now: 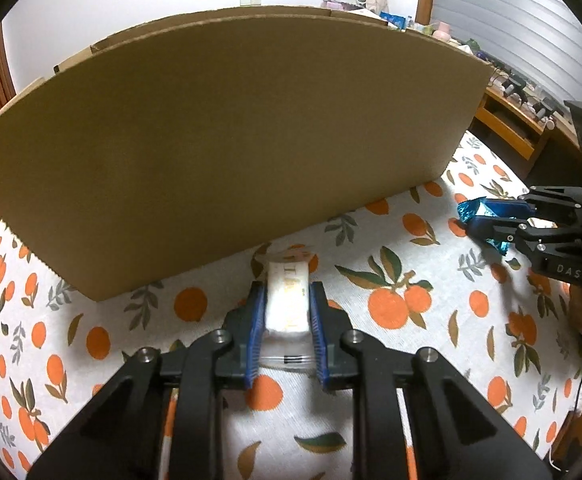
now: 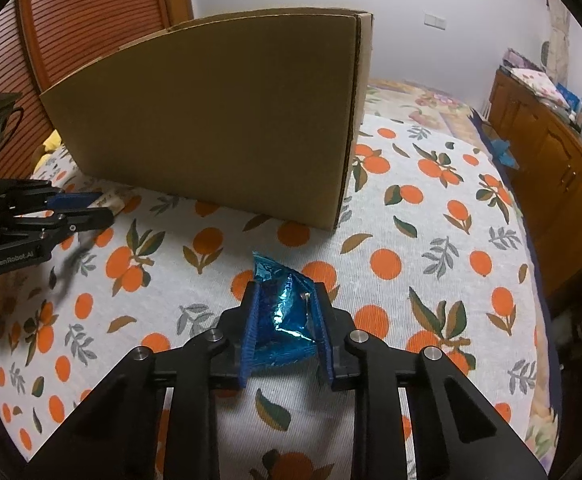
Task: Organize snacks
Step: 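Grasp the small white packet with the left tool while the right tool grasps the blue foil candy, then lift both held items and carry them over the cardboard box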
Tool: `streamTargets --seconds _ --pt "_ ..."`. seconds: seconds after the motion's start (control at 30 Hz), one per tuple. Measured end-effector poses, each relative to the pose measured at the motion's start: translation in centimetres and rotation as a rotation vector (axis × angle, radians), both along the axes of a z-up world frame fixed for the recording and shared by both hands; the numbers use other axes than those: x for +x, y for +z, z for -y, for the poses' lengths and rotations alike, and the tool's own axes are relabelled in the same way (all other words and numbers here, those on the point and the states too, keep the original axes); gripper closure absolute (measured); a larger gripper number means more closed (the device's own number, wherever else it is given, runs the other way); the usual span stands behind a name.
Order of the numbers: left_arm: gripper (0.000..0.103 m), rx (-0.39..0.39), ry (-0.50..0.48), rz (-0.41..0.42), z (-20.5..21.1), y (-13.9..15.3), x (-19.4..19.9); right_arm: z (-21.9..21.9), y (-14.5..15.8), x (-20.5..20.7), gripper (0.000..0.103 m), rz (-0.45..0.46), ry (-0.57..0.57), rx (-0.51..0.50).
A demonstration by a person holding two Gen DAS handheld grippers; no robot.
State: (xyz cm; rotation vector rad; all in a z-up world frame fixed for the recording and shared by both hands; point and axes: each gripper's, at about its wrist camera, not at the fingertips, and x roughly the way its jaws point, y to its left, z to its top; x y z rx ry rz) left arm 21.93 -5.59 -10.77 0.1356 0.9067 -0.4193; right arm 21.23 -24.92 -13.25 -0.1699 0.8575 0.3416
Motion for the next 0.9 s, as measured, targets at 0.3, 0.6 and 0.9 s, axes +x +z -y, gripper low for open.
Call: streamTargets --seconds 0.3,0.6,0.9 --pt "0.084 -0.047 -0.038 0.052 -0.5 3.6 -2.4 -0.5 1.2 -1.4 0.079 0.029 0.022 0.000" --pt "0.084 -0.086 -0.056 0.160 -1.2 8.8 -3.9 -1.4 4.4 -3.0 0.079 0.102 0.055 0.014" --pt "0.084 -0.082 -0.005 0.215 -3.1 11.0 -2.6 -3.1 8.2 -3.7 0.079 0.196 0.111 0.021"
